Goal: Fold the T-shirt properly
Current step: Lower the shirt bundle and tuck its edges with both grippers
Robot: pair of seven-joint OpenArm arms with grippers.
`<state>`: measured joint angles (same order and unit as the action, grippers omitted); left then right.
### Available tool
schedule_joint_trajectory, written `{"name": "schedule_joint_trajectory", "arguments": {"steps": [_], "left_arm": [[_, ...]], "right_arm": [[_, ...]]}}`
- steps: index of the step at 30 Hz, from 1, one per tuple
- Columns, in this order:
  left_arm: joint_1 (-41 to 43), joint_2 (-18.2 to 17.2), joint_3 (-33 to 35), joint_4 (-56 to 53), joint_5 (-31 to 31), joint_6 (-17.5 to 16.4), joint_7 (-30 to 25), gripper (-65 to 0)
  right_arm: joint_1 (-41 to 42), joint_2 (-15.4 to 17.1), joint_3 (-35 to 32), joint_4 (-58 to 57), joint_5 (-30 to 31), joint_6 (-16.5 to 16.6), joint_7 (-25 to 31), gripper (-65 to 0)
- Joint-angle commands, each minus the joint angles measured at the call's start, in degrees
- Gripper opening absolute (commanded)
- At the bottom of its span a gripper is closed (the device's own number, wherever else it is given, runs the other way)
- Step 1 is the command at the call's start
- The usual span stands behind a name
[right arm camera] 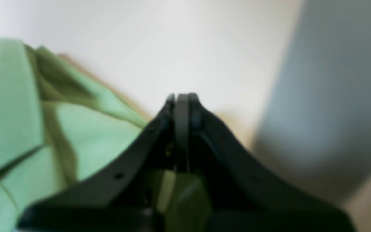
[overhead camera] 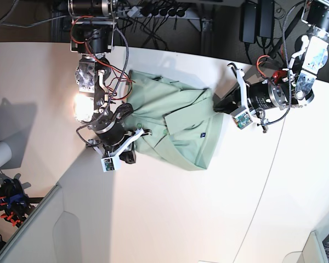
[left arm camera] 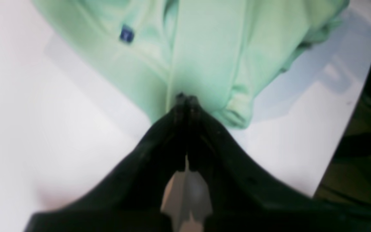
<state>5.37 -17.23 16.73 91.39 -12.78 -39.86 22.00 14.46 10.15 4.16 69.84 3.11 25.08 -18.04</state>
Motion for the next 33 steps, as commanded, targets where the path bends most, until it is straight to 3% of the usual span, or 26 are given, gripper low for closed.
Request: {"name": "schedule_joint_trajectory", "arguments": {"steps": [1,9,14,22,27,33], "left_arm": [[-0.7,-0.5,-0.3,0.3,-0.6,-0.1,-1.3,-65.0],[-2.1,-0.7,-0.3,-0.5,-0.7,-0.1,-3.2,-65.0],[-4.5,-0.3,-0.3,-2.1,-0.2,-0.1,-2.9,-65.0],[-10.5,4.3,-0.3,-12.2,0.1,-0.1,-2.9,-65.0],[-15.0,5.2,-0.3,-18.7,0.2,-0.1,-3.0,-65.0],[-20.8,5.2,-0.3,-23.4,0.3,-0.1,-3.0,-65.0]], "right_arm": [[0.7,0.7,0.1,0.9,0.3,0.0,1.0,-65.0],[-2.4,4.1,0.1,1.2,2.3,0.0,1.1,-65.0],[-6.1,4.3,0.1,3.6,3.1,0.0,0.9,-65.0],[-14.6,3.9,0.1,13.8,5.1,0.0,-1.0,-65.0],[-19.1,1.6,0.1,19.8,5.5,0.0,-2.3,-65.0],[-22.6,-4.0,0.1,23.3,7.9,0.0,-2.8,-65.0]]}}
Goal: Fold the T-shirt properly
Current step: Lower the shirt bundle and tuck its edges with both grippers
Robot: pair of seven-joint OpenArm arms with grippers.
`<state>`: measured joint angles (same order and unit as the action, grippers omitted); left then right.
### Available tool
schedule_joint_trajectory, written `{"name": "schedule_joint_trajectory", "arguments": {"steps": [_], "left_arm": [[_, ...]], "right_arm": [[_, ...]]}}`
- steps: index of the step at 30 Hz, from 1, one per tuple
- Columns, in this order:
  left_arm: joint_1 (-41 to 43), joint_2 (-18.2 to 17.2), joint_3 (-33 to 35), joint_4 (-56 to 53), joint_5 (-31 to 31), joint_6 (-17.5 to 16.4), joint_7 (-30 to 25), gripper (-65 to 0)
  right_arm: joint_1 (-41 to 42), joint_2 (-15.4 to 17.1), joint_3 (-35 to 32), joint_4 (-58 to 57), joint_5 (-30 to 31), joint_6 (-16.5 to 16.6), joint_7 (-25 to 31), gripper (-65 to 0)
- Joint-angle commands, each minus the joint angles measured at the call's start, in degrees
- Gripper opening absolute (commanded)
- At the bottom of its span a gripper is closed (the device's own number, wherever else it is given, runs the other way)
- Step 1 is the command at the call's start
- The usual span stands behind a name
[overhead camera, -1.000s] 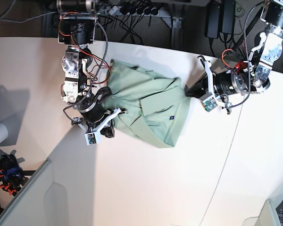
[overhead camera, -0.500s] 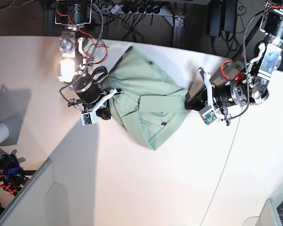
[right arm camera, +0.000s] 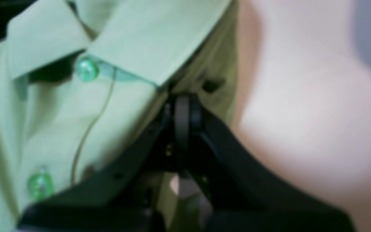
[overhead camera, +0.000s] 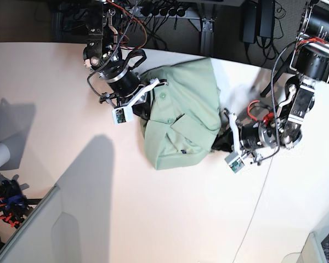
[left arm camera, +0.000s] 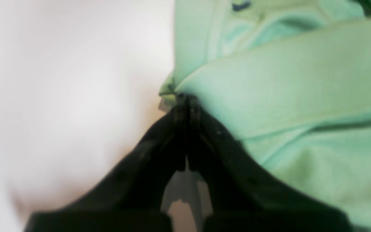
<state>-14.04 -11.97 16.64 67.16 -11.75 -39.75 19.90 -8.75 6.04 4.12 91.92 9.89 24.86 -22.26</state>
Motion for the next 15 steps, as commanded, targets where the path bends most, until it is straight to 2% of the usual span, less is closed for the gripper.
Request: {"name": "schedule_joint_trajectory", "arguments": {"steps": [1,10,15], "left_arm": [[-2.4,-0.1,-0.2,0.1,-0.6,-0.3,-0.9,-65.0],[-9.4,-0.1,0.0,-5.3,0.5,-0.3,-2.4,-65.0],[-11.1,-1.0,-0.1,-5.7,0.4,-0.3,-2.3,-65.0]], "right_arm": [[0.2,-1.1,0.2,1.5,1.3,0.2,1.4,-65.0],[-1.3,-10.7,0.1,1.8,3.2,0.5,1.2,-65.0],[-1.1,-12.4,0.2,1.9,2.9,0.4,1.7,-65.0]]}}
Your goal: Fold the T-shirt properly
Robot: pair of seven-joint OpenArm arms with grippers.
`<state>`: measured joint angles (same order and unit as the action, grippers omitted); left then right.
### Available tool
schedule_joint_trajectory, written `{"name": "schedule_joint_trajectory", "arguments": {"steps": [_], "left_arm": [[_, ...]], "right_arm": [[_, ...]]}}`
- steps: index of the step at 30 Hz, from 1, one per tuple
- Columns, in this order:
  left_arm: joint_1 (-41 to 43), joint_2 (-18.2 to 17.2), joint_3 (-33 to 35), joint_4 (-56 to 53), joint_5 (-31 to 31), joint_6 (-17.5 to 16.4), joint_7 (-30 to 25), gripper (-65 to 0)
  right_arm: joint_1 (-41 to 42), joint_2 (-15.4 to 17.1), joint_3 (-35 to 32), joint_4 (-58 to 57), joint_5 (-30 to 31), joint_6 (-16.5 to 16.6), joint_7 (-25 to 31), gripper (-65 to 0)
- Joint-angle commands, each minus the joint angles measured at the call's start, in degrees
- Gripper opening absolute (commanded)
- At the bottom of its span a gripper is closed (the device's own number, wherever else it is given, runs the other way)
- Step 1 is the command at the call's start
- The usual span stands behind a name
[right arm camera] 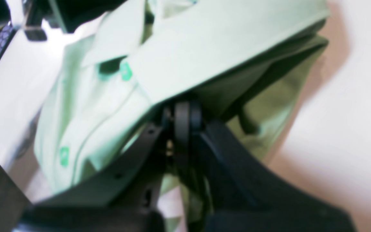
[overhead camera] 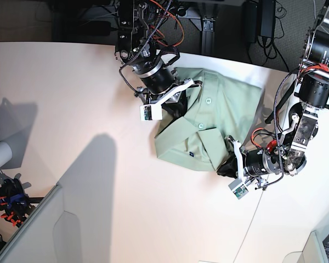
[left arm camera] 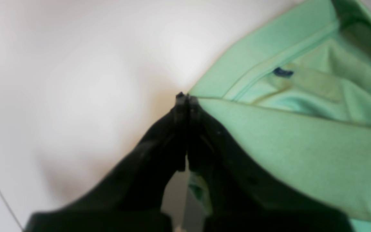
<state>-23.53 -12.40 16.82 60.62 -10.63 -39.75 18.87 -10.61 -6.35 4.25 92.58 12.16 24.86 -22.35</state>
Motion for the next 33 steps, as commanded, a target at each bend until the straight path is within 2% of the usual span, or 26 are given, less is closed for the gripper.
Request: {"name": "schedule_joint_trajectory", "arguments": {"steps": [1,4,7,11,14,18,24,29,33], "left_arm": [[-1.7,-1.2,-0.2,0.9,-1.0,-0.3,-1.3,-65.0],[-1.5,-3.9,-0.4,2.0,-5.0,-0.3,0.1,-65.0],[0.7,-6.9,-1.8,7.7,-9.5,-0.3,4.8,-65.0],[8.5,-10.8,-5.7,21.2,-14.7,-0.3,8.2,-65.0],[17.1,-13.0,-10.5,31.1,-18.0,-0.3,10.6,-65.0],[29.3,-13.3,-18.8,41.9,-21.0,-0.3,13.6,-65.0],[46.0,-13.3,-30.4,53.2,-26.7,-0.3,18.2,-65.0],[60.1,-13.3,-37.6,57.4,-29.5,-0.3,20.5,-65.0],[69.3,-13.3,-40.3,57.5,-29.4,-0.3,21.2,-65.0]], "right_arm": [[0.8,0.0,0.2,1.5,0.1,0.4,1.8,-65.0],[0.7,0.2,1.0,2.9,-1.7,0.4,1.8,-65.0],[0.7,2.1,2.0,4.7,-1.7,0.4,1.8,-65.0],[0.5,5.7,3.1,8.1,-1.7,0.4,1.5,-65.0],[-0.1,8.3,4.7,10.8,-1.7,0.4,-1.7,-65.0],[-4.2,11.2,9.0,14.6,-0.9,0.4,-2.3,-65.0],[-15.7,14.2,17.3,20.2,7.3,0.4,-5.9,-65.0],[-28.9,15.2,20.9,23.8,12.4,0.4,-7.2,-65.0],[-38.1,15.2,21.1,24.4,15.5,0.4,-7.3,-65.0]]}}
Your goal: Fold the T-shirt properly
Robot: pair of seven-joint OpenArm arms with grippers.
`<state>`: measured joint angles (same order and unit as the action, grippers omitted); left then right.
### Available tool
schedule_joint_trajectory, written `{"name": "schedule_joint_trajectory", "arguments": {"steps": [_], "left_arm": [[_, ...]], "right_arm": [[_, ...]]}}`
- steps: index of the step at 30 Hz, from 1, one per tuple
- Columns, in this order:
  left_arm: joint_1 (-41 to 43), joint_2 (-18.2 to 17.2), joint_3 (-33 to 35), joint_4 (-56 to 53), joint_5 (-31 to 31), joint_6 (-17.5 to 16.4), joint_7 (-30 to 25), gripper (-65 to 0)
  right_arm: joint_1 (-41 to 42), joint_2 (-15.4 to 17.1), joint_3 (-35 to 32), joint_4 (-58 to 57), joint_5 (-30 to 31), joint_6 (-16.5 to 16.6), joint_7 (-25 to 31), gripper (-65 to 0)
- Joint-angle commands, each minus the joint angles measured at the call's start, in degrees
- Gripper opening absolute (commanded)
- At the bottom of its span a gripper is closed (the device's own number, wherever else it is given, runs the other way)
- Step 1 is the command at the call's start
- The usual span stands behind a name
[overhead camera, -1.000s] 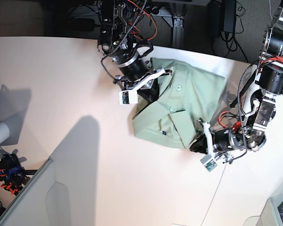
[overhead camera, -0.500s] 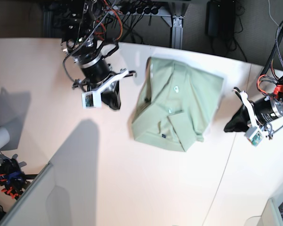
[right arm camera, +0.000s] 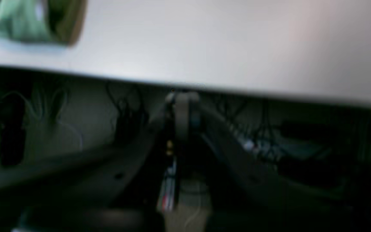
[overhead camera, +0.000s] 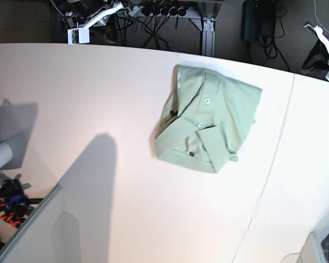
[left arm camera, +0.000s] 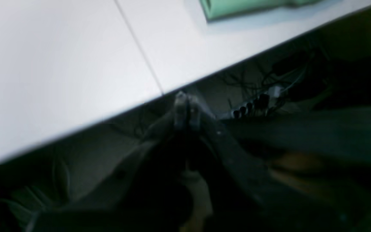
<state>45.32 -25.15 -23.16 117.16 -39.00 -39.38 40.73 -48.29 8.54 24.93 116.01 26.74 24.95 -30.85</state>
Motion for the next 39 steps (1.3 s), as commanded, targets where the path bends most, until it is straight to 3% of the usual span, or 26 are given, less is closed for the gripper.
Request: {"name": "schedule_joint_trajectory", "arguments": {"steps": [1,8,11,13,19,24,27,31,35,39], "left_arm": [[2.6,-0.6,-0.5,0.9,-1.0,-0.6,0.0,-65.0],[14.2,-1.1,-0.1,-2.0,1.7,-0.6,3.8,-65.0],[15.2,-3.9,2.4,-8.6,5.2,0.5,7.6,-65.0],[14.9,-5.9,5.0,-14.8,7.1,1.7,6.8,-65.0],[4.5,-8.9,19.2,-35.9,12.3,1.9,2.5,-65.0],[-9.6,-8.7,31.5,-50.1,12.4,1.9,-2.3,-65.0],[-18.7,-6.2,38.7,-57.6,15.1,7.3,-3.7,-65.0],[-28.5,-0.4,45.1,-67.9,21.9,11.6,-3.7,-65.0],[-32.4,4.2,46.1,-74.4,26.9,11.9,-3.9,-65.0],[-32.6,5.3,46.1,-74.3,29.9,11.2,-3.9,-65.0]], "right_arm": [[-2.5,0.3,0.3,0.9,1.8,0.3,1.2,-65.0],[-14.0,0.3,-0.2,-1.3,4.8,0.3,-1.2,-65.0],[-16.4,0.3,-0.4,-4.4,4.8,0.1,-3.7,-65.0],[-17.2,0.3,-0.4,-7.2,4.5,-0.3,-5.1,-65.0],[-15.4,0.3,-0.5,-21.1,2.3,-0.3,-5.7,-65.0],[-7.0,0.3,-0.6,-35.9,-2.7,-0.7,-12.6,-65.0],[-0.5,0.3,-0.6,-44.7,-6.6,-1.2,-15.5,-65.0],[8.5,0.3,-0.6,-53.0,-11.0,-1.8,-16.3,-65.0],[15.7,0.0,-0.6,-57.0,-10.9,-2.8,-16.3,-65.0],[20.0,-0.1,-0.6,-57.2,-7.2,-2.6,-16.3,-65.0]]}}
